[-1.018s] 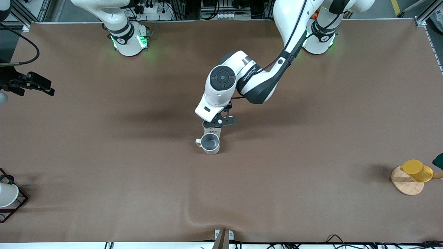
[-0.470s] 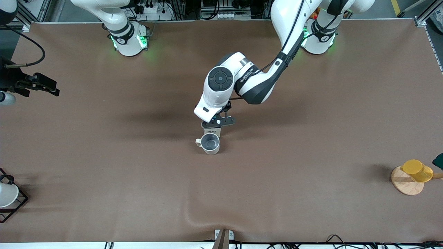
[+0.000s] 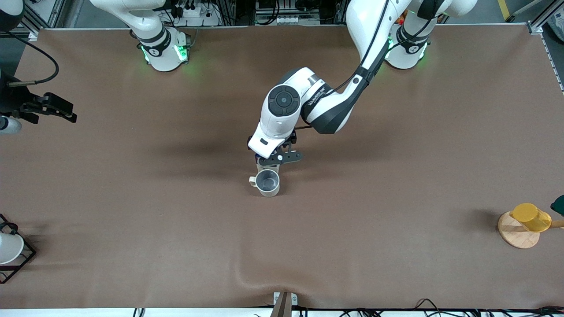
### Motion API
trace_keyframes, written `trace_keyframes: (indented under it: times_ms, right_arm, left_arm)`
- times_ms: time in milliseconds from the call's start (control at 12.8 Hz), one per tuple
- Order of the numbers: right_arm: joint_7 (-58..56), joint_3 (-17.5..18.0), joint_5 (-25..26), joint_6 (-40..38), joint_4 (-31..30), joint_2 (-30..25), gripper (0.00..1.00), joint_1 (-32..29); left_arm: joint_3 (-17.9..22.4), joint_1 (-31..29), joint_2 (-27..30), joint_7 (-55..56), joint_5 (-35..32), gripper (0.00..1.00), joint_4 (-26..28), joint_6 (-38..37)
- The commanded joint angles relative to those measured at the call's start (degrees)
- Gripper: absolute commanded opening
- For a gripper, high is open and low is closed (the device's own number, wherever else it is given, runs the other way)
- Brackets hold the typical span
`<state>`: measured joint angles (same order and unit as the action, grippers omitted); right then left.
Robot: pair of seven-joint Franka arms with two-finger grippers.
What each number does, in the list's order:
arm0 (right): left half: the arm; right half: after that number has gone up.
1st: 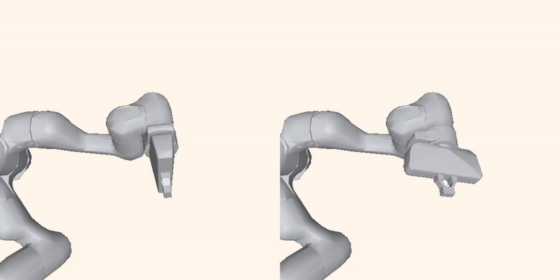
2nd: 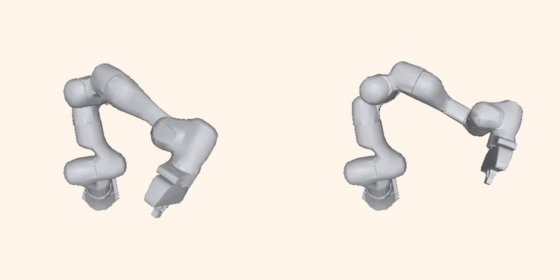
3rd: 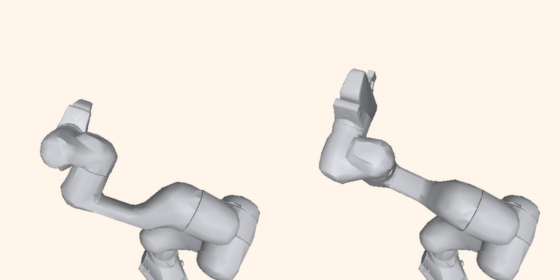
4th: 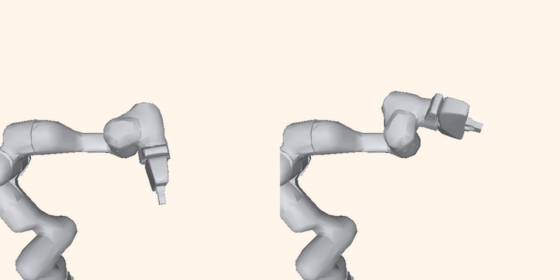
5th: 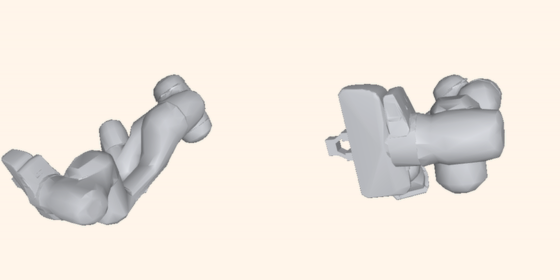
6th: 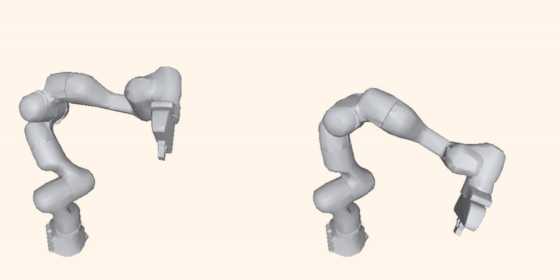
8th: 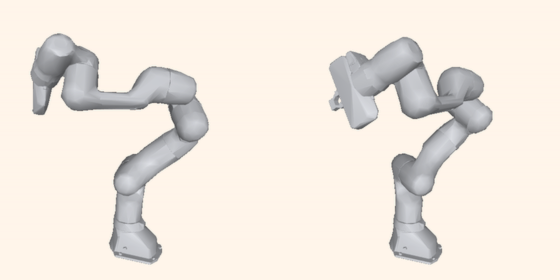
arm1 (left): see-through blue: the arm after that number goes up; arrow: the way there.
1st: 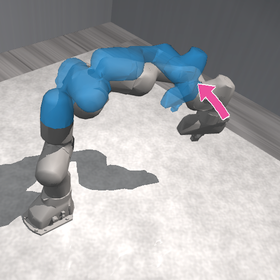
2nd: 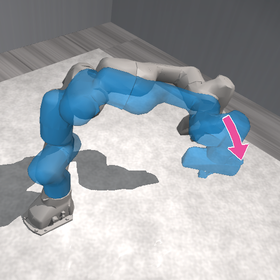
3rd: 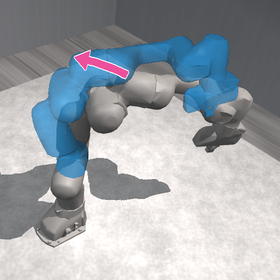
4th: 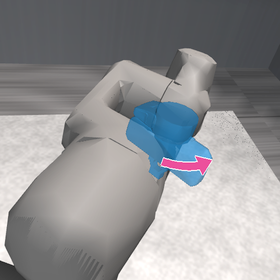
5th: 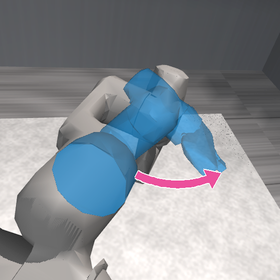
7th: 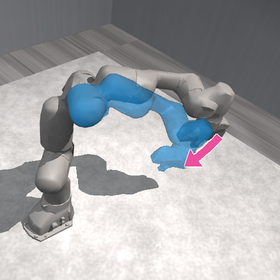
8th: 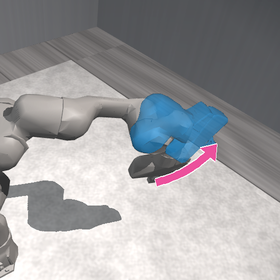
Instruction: Place milk next to cup
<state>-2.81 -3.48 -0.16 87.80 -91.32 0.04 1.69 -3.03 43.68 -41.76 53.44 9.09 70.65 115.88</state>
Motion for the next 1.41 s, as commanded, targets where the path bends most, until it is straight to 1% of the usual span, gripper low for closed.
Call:
trace_keyframes:
  times_ms: [0, 157, 313, 470, 548, 705, 861, 940, 1175, 1253, 1331]
  right_arm:
    - [0.9, 0.0, 0.2, -0.2, -0.3, -0.8, 1.0, 0.2]
    - [0.8, 0.0, 0.2, -0.4, -0.2, -0.8, 1.0, 0.2]
    - [0.8, -0.1, 0.2, -0.5, -0.3, -0.8, 1.0, 0.1]
    - [0.4, -0.2, 0.2, -1.1, -0.3, -1.0, 1.0, -0.2]
    - [0.1, -0.4, 0.2, -1.3, -0.3, -1.0, 1.0, -0.3]
    - [0.2, -0.3, 0.3, -1.2, -0.1, -1.0, 1.0, 0.0]
    - [0.5, -0.3, 0.4, -1.1, -0.1, -1.0, 1.0, -0.1]
    - [0.4, -0.3, 0.4, -1.3, -0.1, -1.0, 1.0, -0.2]
    - [0.4, -0.3, 0.4, -1.2, -0.1, -1.0, 1.0, -0.1]
    - [0.5, -0.3, 0.4, -1.2, -0.1, -1.0, 1.0, 0.0]
    - [0.6, -0.3, 0.6, -1.6, -0.2, -1.2, 1.0, 0.0]
  left_arm:
    - [1.6, 0.5, 2.9, 0.4, 1.0, 1.0, 0.0, -0.2]
    - [3.3, 0.6, 6.4, 4.9, 0.9, 1.0, 0.1, -1.0]
    - [4.4, 0.4, 9.8, 4.8, 0.9, 1.0, 0.1, -5.6]
    - [7.5, -0.1, 13.2, 4.1, 0.7, 1.0, 0.5, -10.7]
    - [8.2, -1.0, 14.9, 2.1, 0.5, 1.0, 1.6, -12.9]
    - [8.5, -5.0, 15.6, -2.6, -1.1, 1.0, 2.0, -20.0]
    - [8.4, -9.6, 16.8, -6.0, -4.2, 1.0, 2.8, -22.4]
    - [8.4, -12.3, 18.1, -9.9, -5.4, 1.0, 4.4, -23.2]
    - [8.3, -21.2, 25.0, -25.5, -6.4, 1.0, 11.1, -23.5]
    - [8.3, -22.4, 26.7, -28.7, -8.2, 1.0, 12.9, -23.4]
    - [8.0, -23.3, 28.8, -31.9, -10.8, 1.0, 15.9, -22.7]
